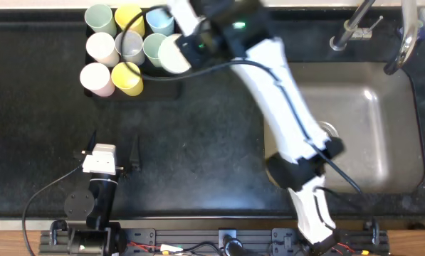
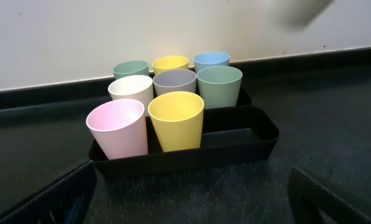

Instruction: Store Cups

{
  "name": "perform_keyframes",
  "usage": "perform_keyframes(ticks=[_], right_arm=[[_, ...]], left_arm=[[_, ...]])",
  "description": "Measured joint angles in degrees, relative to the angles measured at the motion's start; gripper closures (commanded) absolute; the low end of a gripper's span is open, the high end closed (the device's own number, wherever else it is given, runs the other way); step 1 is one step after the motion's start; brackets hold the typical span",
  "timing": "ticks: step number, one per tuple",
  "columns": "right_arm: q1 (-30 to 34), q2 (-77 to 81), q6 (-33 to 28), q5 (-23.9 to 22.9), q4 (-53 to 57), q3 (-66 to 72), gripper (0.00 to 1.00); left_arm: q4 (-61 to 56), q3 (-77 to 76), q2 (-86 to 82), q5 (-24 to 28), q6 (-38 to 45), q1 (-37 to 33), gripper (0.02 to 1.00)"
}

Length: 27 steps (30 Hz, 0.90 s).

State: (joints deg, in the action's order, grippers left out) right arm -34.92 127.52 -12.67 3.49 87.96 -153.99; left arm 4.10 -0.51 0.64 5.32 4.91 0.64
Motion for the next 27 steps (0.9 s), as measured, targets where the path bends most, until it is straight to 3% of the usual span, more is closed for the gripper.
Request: perform_keyframes(ticks=[7,27], right_arm=[[-5.3,8.0,0.5,-0.4,-1.3,0.0,0.961],[-5.2,14.4,0.4,-4.3,-3.9,0.0,0.961]], left_arm=[[0.0,0.0,0.0,0.0,0.0,0.0,0.02],[0.0,0.0,0.0,0.0,0.0,0.0,0.02]])
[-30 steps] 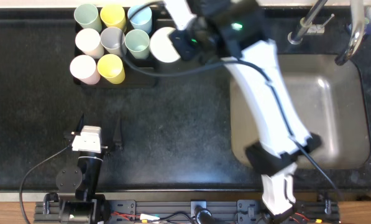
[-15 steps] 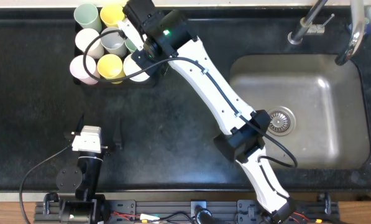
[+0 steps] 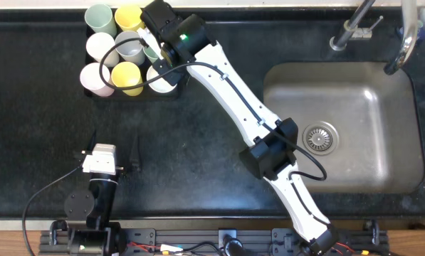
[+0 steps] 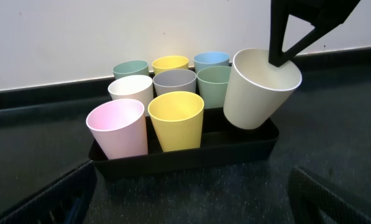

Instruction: Store Cups

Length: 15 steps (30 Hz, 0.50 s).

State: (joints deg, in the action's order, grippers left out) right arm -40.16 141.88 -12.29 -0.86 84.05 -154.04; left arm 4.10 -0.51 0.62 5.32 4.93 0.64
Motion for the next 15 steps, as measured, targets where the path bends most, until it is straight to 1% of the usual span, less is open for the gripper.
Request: perform_keyframes(ticks=[15], right_arm=[[0.0,2.1,-1.3,-0.1,-1.4,0.0,0.958]], left_arm=[[0.0,0.0,0.0,0.0,0.0,0.0,0.02]])
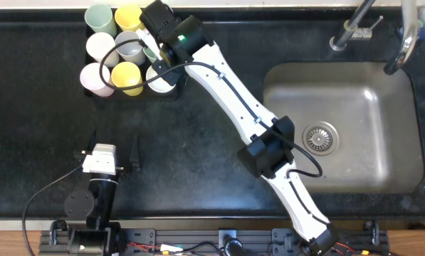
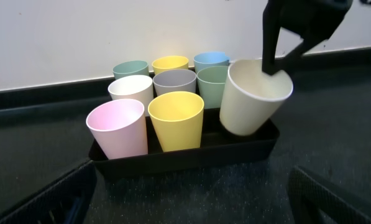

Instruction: Store Cups

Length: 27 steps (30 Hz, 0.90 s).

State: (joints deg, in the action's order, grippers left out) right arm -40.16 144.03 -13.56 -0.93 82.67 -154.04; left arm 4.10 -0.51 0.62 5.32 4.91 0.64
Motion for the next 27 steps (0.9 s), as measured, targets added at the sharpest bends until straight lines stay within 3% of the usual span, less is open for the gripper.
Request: perform_keyframes(ticks=[15,18,19,20,23,27], right_arm=[[0.0,2.4,-0.4,-0.2,0.1,0.0,0.956],[0.0,2.4,-0.3,-0.2,0.1,0.0,0.566],[0.0,2.4,-0.4,-0.1,0.0,0.0,0.36],[0.0,2.4,-0.3,-0.2,0.0,0.0,0.305],[0.0,2.4,-0.8,-0.2,0.1,0.0,0.29],[0.0,2.4,-0.7,-0.2,0.1,0.0,0.15]], left_arm=[[0.0,0.0,0.0,0.0,0.0,0.0,0.02],[0.0,0.0,0.0,0.0,0.0,0.0,0.018],[0.0,0.0,0.0,0.0,0.0,0.0,0.018],[0.0,0.0,0.0,0.0,0.0,0.0,0.02],[0.0,0.0,0.0,0.0,0.0,0.0,0.02],[0.0,0.0,0.0,0.0,0.0,0.0,0.02]])
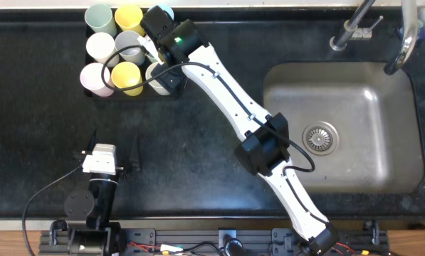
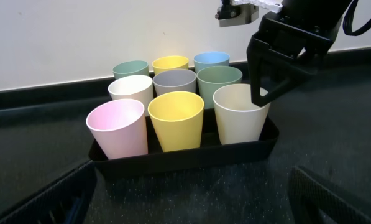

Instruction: Store Cups

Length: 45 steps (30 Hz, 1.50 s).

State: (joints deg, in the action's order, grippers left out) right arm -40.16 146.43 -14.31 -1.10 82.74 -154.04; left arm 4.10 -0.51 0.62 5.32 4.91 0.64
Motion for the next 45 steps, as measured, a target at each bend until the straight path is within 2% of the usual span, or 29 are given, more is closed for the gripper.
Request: perform_keyframes(ticks=[2,5,10,15,20,26,29,32,35,37,41,43,45], right_arm=[[0.0,0.0,0.0,0.0,0.0,0.0,0.001],[0.1,0.0,-0.1,-0.6,-0.2,0.0,0.003],[0.6,0.0,-0.1,-4.5,-0.9,-0.4,0.003],[3.0,0.0,1.0,-6.1,-0.6,-6.2,0.003],[7.3,-1.4,1.9,-6.8,1.6,-14.7,0.005],[14.8,-9.0,4.7,-7.1,13.1,-17.7,0.003],[18.7,-13.6,7.0,-10.0,13.9,-15.7,0.005],[22.7,-20.4,10.3,-12.8,13.9,-7.3,0.003],[25.9,-29.4,12.4,-12.8,13.6,6.8,0.003],[27.2,-36.0,13.7,-11.5,13.7,17.4,0.005],[29.6,-52.0,16.2,-5.8,9.9,42.2,0.003],[31.2,-60.2,18.1,-2.5,3.9,54.0,0.003],[32.8,-68.8,19.6,-0.3,-7.0,65.8,0.003]], left_arm=[[0.0,0.0,0.0,0.0,0.0,0.0,0.02],[0.0,0.0,0.0,0.0,0.0,0.0,0.018],[0.0,0.0,0.0,0.0,0.0,0.0,0.02],[0.0,0.0,0.0,0.0,0.0,0.0,0.018],[0.0,0.0,0.0,0.0,0.0,0.0,0.02],[0.0,0.0,0.0,0.0,0.0,0.0,0.02],[0.0,0.0,0.0,0.0,0.0,0.0,0.02],[0.0,0.0,0.0,0.0,0.0,0.0,0.02],[0.0,0.0,0.0,0.0,0.0,0.0,0.02],[0.0,0.0,0.0,0.0,0.0,0.0,0.02],[0.0,0.0,0.0,0.0,0.0,0.0,0.023],[0.0,0.0,0.0,0.0,0.0,0.0,0.02],[0.0,0.0,0.0,0.0,0.0,0.0,0.02]])
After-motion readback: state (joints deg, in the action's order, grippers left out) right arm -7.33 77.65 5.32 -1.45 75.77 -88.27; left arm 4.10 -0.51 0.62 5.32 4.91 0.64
